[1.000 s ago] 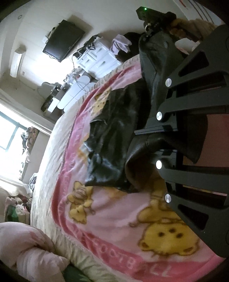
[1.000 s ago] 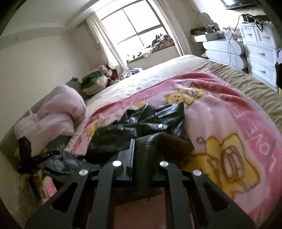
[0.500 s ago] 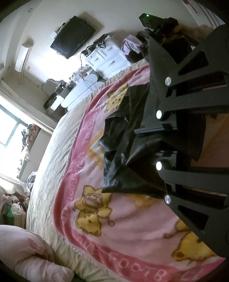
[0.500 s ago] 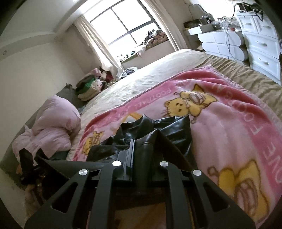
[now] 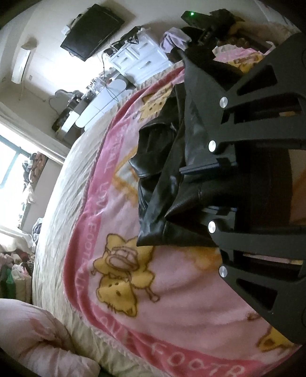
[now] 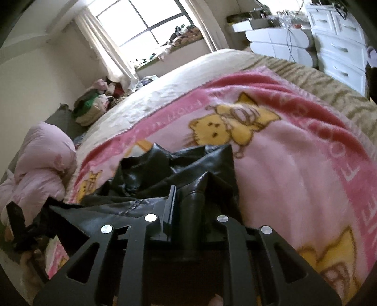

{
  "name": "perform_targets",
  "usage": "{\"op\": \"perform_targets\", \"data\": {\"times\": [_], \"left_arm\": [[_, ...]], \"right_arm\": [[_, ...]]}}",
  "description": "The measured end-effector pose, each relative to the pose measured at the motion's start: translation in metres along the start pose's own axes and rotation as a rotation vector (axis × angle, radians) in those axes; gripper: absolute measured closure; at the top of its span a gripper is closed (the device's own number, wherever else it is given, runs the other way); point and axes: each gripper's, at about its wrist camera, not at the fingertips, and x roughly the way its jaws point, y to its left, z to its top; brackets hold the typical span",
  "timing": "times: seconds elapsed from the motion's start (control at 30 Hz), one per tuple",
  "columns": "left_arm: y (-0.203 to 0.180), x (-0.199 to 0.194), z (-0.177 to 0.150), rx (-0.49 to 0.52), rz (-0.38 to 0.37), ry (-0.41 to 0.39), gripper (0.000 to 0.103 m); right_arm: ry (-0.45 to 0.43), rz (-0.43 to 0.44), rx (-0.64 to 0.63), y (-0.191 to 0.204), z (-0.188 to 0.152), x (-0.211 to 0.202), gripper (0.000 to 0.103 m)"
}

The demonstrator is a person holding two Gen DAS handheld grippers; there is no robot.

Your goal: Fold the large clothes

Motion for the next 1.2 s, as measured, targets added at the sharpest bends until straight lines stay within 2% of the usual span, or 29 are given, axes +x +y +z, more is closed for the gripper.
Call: {"op": "perform_targets", "data": {"times": [0.1, 0.17, 0.2, 0.27, 0.3, 0.43, 0.57, 0.67, 0.73, 0.8, 0.9, 1.03, 1.2], "left_arm": [[-0.007, 0.000, -0.002, 0.041, 0.012, -0.007, 0.080], [-0.008, -0.001, -0.002, 0.044, 0.008, -0.010, 0.070], [-0.008, -0.003, -0.002, 0.036, -0.008, -0.016, 0.065], [-0.009, -0.008, -0.001, 0.027, -0.017, -0.035, 0.057], [-0.012, -0.014, 0.000, 0.033, 0.004, -0.062, 0.049], [-0.022, -0.030, 0.001, 0.068, 0.039, -0.131, 0.047], [-0.034, -0.037, -0.004, 0.108, 0.084, -0.172, 0.047], [-0.045, -0.022, -0.011, 0.176, 0.104, -0.118, 0.048], [-0.048, -0.003, -0.022, 0.200, 0.101, -0.040, 0.053], [-0.053, 0.022, -0.036, 0.244, 0.113, 0.053, 0.060], [-0.053, 0.045, -0.051, 0.291, 0.165, 0.109, 0.061], [-0.042, 0.067, -0.055, 0.317, 0.223, 0.110, 0.059], [-0.028, 0.071, -0.043, 0.310, 0.231, 0.096, 0.059]], "right_arm": [[0.026, -0.022, -0.006, -0.003, -0.003, 0.005, 0.073], [0.016, -0.062, -0.015, -0.003, -0.004, 0.001, 0.046], [0.000, -0.084, -0.023, -0.004, -0.004, -0.003, 0.042], [-0.030, -0.094, -0.030, -0.005, -0.003, -0.011, 0.041], [-0.041, -0.093, -0.032, -0.005, -0.002, -0.015, 0.041], [-0.089, -0.126, -0.104, 0.005, -0.005, -0.025, 0.041], [-0.121, -0.156, -0.246, 0.028, -0.014, -0.030, 0.042], [-0.095, -0.154, -0.368, 0.048, -0.024, -0.022, 0.050], [-0.050, -0.144, -0.433, 0.057, -0.033, -0.011, 0.051], [0.025, -0.126, -0.475, 0.063, -0.042, 0.007, 0.051], [0.134, -0.172, -0.512, 0.065, -0.056, 0.036, 0.052], [0.162, -0.228, -0.467, 0.052, -0.055, 0.065, 0.052], [0.133, -0.202, -0.370, 0.035, -0.039, 0.082, 0.049]]}}
